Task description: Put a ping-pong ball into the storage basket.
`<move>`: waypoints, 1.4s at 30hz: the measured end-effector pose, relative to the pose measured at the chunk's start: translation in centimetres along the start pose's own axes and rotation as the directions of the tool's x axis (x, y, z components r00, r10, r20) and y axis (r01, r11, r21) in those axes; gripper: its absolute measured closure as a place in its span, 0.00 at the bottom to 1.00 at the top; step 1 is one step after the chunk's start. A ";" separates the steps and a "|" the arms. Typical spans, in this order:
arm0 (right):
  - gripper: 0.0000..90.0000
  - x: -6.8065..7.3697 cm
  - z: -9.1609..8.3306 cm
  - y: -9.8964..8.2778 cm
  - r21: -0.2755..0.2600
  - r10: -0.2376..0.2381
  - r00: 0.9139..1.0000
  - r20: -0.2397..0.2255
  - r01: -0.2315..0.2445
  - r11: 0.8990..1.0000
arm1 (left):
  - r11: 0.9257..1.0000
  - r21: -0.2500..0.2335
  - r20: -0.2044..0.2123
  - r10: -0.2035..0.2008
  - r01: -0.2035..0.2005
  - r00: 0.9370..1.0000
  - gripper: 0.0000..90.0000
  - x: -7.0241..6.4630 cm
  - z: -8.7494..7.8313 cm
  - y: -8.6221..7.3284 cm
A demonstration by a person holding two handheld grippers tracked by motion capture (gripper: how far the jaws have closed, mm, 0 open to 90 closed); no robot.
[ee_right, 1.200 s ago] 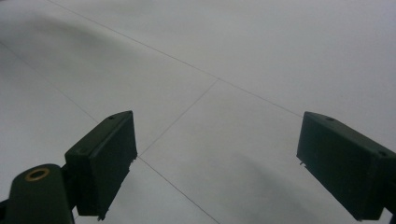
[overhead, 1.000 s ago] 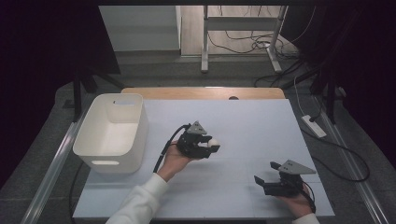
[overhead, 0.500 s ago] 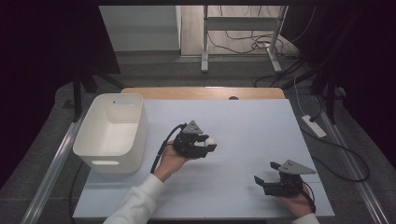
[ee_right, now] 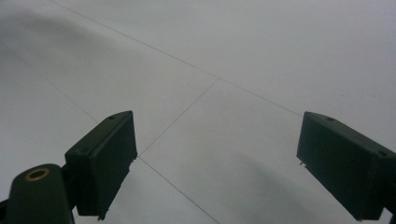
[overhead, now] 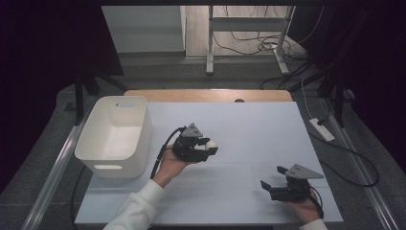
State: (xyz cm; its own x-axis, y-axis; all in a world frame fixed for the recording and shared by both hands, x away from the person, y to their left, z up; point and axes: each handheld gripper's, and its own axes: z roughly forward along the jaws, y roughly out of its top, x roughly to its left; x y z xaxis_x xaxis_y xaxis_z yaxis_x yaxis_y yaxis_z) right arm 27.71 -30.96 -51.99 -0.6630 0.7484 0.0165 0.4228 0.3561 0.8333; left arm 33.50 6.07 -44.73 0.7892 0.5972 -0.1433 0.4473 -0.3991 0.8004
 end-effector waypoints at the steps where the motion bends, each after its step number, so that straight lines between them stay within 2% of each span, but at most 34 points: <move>1: 0.13 0.0 0.0 0.0 0.000 0.000 1.000 0.000 0.000 1.000 | 1.000 -0.002 0.000 -0.001 0.001 1.000 0.56 0.0 0.0 -0.1; 16: 0.13 0.0 0.0 0.0 0.001 0.000 1.000 0.001 0.000 1.000 | 1.000 -0.016 -0.029 -0.009 0.008 1.000 0.56 0.5 -1.5 -0.5; 42: 0.13 0.0 0.0 0.0 0.002 0.000 1.000 0.005 0.000 1.000 | 0.996 -0.084 -0.080 -0.048 0.041 0.996 0.56 1.8 -4.5 -0.6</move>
State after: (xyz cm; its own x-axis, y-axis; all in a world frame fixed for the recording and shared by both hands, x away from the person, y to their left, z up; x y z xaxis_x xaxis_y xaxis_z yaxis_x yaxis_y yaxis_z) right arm 27.75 -30.97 -52.04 -0.6602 0.7510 0.0137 0.4238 0.3574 0.8322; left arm 32.75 10.55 -42.86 0.7307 0.6693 -0.1344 0.4426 -0.3146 0.8397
